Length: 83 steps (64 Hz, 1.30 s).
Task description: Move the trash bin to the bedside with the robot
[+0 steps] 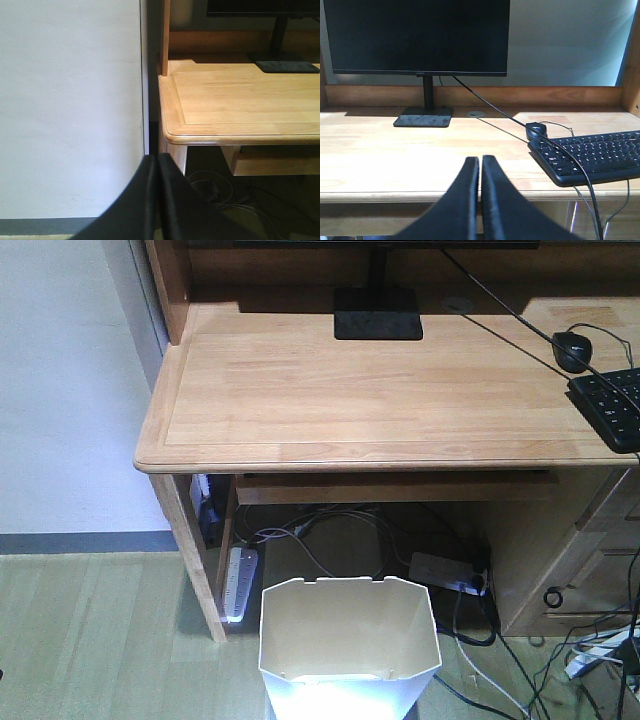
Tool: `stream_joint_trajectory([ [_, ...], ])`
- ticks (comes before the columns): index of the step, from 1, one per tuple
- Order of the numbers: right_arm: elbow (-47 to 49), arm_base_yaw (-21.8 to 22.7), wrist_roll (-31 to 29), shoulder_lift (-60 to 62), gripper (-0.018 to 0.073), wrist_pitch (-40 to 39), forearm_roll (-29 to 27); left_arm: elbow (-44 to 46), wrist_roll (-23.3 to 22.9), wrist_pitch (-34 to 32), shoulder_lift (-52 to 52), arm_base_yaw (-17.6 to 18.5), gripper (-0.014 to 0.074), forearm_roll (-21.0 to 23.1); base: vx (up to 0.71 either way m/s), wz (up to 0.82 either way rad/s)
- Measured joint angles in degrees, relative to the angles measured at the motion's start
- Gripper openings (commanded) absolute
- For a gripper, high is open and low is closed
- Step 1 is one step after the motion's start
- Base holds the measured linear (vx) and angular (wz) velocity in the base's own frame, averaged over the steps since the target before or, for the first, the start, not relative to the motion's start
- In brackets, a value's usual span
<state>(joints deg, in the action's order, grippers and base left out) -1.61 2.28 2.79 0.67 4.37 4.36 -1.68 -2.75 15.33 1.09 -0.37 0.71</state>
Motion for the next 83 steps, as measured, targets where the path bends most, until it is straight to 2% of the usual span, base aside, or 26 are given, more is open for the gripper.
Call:
stream_joint_trajectory([
  [70, 0.0, 0.0, 0.0, 0.0, -0.0011, -0.05, 0.0, 0.0, 0.0, 0.0, 0.0, 0.0, -0.0006, 0.0, 0.0, 0.0],
  [83, 0.0, 0.0, 0.61, 0.0, -0.0011, -4.37, -0.06, 0.0, 0.0, 0.0, 0.0, 0.0, -0.0006, 0.0, 0.0, 0.0],
])
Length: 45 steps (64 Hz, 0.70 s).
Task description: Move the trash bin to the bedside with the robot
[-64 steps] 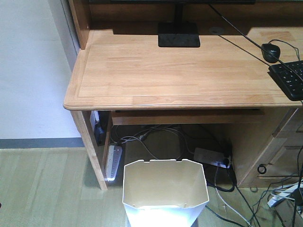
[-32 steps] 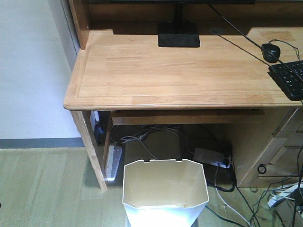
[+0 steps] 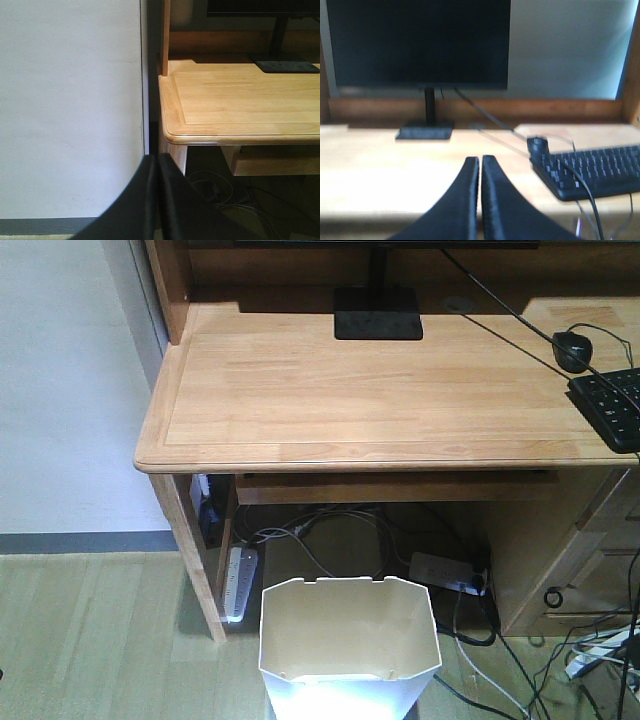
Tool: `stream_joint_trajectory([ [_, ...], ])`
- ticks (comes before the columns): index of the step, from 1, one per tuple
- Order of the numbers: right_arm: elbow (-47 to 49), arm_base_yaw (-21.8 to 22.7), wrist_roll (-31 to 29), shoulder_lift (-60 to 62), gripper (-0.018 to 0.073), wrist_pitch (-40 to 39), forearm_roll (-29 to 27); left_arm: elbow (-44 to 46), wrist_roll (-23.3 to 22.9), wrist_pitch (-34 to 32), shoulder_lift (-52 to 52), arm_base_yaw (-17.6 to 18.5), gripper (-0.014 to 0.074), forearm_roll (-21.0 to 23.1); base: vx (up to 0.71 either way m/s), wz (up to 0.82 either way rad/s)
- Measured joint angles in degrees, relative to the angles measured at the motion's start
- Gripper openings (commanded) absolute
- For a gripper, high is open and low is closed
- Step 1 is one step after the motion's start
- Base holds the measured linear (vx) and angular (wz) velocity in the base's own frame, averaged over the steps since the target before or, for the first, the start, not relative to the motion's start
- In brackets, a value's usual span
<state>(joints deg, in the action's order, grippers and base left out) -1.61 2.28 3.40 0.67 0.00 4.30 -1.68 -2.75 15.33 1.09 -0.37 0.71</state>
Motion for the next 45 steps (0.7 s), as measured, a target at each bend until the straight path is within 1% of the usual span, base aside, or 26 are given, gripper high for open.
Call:
stream_joint_trajectory([
  [10, 0.6, 0.0, 0.2, 0.0, -0.0011, -1.35, -0.05, 0.0, 0.0, 0.0, 0.0, 0.0, -0.0006, 0.0, 0.0, 0.0],
  [15, 3.26, 0.0, 0.2, -0.61, -0.0011, -1.37, -0.05, 0.0, 0.0, 0.0, 0.0, 0.0, -0.0006, 0.0, 0.0, 0.0],
  [21, 7.9, 0.0, 0.24, -4.04, -0.0011, -1.07, -0.05, 0.0, 0.0, 0.0, 0.0, 0.0, -0.0006, 0.0, 0.0, 0.0],
  [25, 11.42, 0.0, 0.24, -7.36, -0.0011, 0.41, -0.05, 0.0, 0.0, 0.0, 0.0, 0.0, -0.0006, 0.0, 0.0, 0.0],
  [34, 17.9, 0.0, 0.24, -14.93, -0.0011, 6.56, -0.17, 0.0, 0.0, 0.0, 0.0, 0.0, -0.0006, 0.0, 0.0, 0.0],
  [40, 20.33, 0.0, 0.24, -19.25, -0.0011, 8.48, -0.23, 0.0, 0.0, 0.0, 0.0, 0.0, -0.0006, 0.0, 0.0, 0.0],
  [45, 20.83, 0.0, 0.24, -21.76, -0.0011, 8.62, -0.23, 0.0, 0.0, 0.0, 0.0, 0.0, -0.0006, 0.0, 0.0, 0.0],
])
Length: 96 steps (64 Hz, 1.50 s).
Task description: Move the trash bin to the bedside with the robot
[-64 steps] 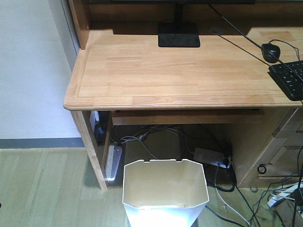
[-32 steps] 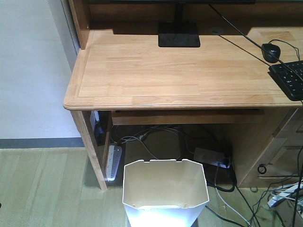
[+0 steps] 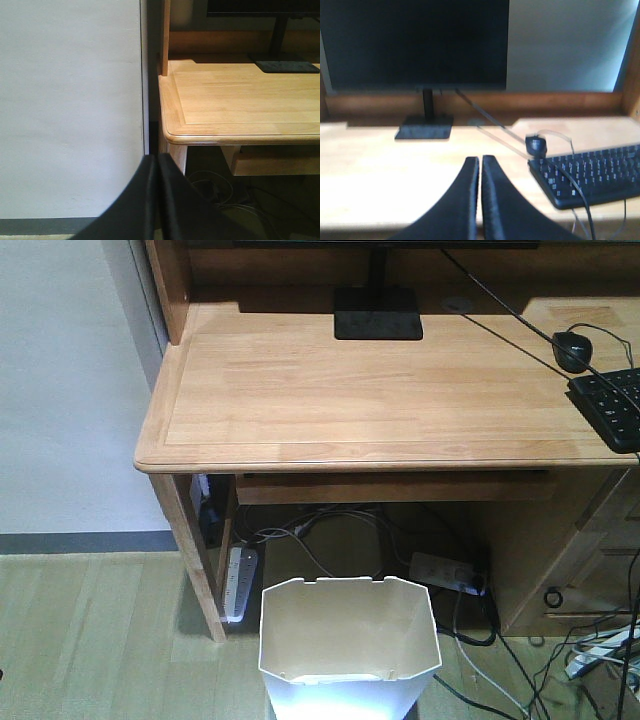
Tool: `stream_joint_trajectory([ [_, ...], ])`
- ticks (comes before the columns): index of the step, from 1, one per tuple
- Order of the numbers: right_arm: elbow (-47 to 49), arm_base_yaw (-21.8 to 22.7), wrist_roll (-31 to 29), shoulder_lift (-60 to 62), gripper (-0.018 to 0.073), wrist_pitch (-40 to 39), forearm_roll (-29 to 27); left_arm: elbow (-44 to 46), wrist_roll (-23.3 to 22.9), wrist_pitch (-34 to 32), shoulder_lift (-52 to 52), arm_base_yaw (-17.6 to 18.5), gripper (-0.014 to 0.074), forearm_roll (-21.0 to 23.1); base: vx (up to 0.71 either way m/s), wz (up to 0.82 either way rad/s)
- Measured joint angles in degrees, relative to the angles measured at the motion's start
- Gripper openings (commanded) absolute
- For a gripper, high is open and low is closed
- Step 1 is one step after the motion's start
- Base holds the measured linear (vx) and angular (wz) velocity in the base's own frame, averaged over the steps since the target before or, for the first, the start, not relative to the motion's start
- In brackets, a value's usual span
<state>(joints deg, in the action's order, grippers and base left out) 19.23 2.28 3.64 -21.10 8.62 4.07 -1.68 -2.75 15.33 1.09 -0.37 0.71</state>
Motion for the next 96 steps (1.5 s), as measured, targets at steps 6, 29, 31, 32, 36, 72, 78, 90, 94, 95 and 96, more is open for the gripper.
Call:
stream_joint_trajectory([
  [6, -0.01, 0.0, 0.0, -1.98, -0.0011, 0.43, -0.37, 0.0, 0.0, 0.0, 0.0, 0.0, -0.0006, 0.0, 0.0, 0.0],
  [29, -0.01, 0.0, 0.0, -3.27, 0.008, 3.46, -0.97, 0.0, 0.0, 0.0, 0.0, 0.0, -0.0006, 0.0, 0.0, 0.0],
  [31, -0.01, 0.0, 0.0, -3.27, 0.0109, 3.9, -1.09, 0.0, 0.0, 0.0, 0.0, 0.0, -0.0006, 0.0, 0.0, 0.0],
  [32, -0.01, 0.0, 0.0, -3.27, 0.0121, 4.0, -1.1, 0.0, 0.0, 0.0, 0.0, 0.0, -0.0006, 0.0, 0.0, 0.0],
  [36, -0.01, 0.0, 0.0, -3.27, 0.0184, 4.28, -1.32, 0.0, 0.0, 0.0, 0.0, 0.0, -0.0006, 0.0, 0.0, 0.0],
  [72, 2.67, -8.58, -0.05, -11.73, 0.0467, 8.98, -1.76, 0.0, 0.0, 0.0, 0.0, 0.0, -0.0006, 0.0, 0.0, 0.0],
  [78, 5.43, -9.71, -0.05, -17.01, 0.0467, 9.96, -1.76, 0.0, 0.0, 0.0, 0.0, 0.0, -0.0006, 0.0, 0.0, 0.0],
  [90, 9.64, -10.02, -0.05, -29.93, 0.0466, 10.04, -2.26, 0.0, 0.0, 0.0, 0.0, 0.0, -0.0006, 0.0, 0.0, 0.0],
  [94, 10.66, -10.02, -0.05, -34.25, 0.0465, 10.04, -2.35, 0.0, 0.0, 0.0, 0.0, 0.0, -0.0006, 0.0, 0.0, 0.0],
  [95, 10.91, -10.02, -0.05, -35.83, 0.0465, 10.04, -2.4, 0.0, 0.0, 0.0, 0.0, 0.0, -0.0006, 0.0, 0.0, 0.0],
  [96, 11.24, -10.02, -0.05, -36.86, 0.0465, 10.04, -2.39, 0.0, 0.0, 0.0, 0.0, 0.0, -0.0006, 0.0, 0.0, 0.0],
])
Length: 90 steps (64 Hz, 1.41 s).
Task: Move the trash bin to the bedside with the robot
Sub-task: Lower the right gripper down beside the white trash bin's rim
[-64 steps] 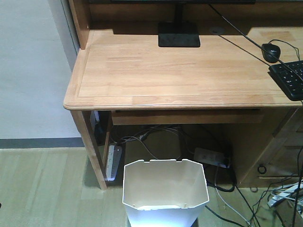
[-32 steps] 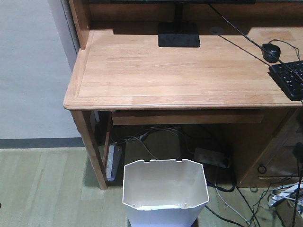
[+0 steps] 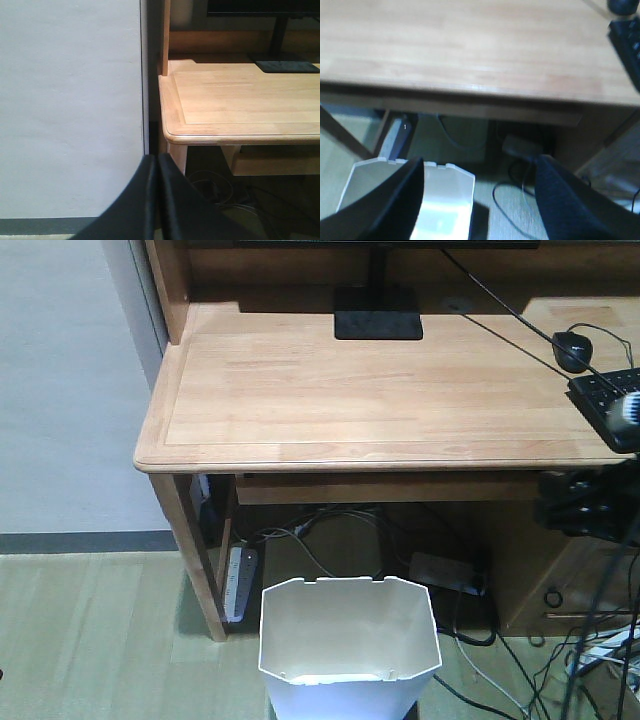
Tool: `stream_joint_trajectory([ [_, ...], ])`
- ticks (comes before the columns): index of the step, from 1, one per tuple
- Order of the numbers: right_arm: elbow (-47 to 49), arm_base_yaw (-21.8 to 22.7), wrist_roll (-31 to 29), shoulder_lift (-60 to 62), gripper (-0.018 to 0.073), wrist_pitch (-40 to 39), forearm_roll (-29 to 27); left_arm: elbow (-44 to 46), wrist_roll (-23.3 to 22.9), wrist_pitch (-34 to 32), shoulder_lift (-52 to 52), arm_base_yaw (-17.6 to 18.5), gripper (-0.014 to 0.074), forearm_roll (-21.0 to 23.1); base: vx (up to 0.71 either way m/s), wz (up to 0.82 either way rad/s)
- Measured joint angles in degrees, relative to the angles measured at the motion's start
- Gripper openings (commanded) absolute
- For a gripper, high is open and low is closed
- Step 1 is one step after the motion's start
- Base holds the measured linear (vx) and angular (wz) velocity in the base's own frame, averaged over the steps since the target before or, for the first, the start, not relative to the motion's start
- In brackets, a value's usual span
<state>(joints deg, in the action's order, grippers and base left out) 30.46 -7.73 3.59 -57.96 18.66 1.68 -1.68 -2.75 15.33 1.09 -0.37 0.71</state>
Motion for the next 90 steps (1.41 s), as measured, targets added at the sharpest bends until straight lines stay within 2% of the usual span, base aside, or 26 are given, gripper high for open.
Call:
stream_joint_trajectory([
  [23, 1.71, 0.08, 0.0, -24.52, 0.0465, -6.34, -0.31, 0.0, 0.0, 0.0, 0.0, 0.0, -0.0006, 0.0, 0.0, 0.0],
  [37, 4.26, 4.39, -0.24, -38.52, 0.0465, -8.07, -3.7, 0.0, 0.0, 0.0, 0.0, 0.0, -0.0006, 0.0, 0.0, 0.0],
  [48, 9.07, 6.06, -4.79, -48.0, 0.0465, -6.2, -5.07, 0.0, 0.0, 0.0, 0.0, 0.0, -0.0006, 0.0, 0.0, 0.0],
  [60, 13.86, 6.45, -9.26, -56.12, 0.0465, -7.78, -7.6, 0.0, 0.0, 0.0, 0.0, 0.0, -0.0006, 0.0, 0.0, 0.0],
  [71, 18.62, 9.72, -10.68, -63.4, 0.0465, -8.83, -9.93, 0.0, 0.0, 0.0, 0.0, 0.0, -0.0006, 0.0, 0.0, 0.0],
  [90, 27.1, 13.86, -18.16, -73.71, 0.0454, -8.12, -12.85, 0.0, 0.0, 0.0, 0.0, 0.0, -0.0006, 0.0, 0.0, 0.0],
])
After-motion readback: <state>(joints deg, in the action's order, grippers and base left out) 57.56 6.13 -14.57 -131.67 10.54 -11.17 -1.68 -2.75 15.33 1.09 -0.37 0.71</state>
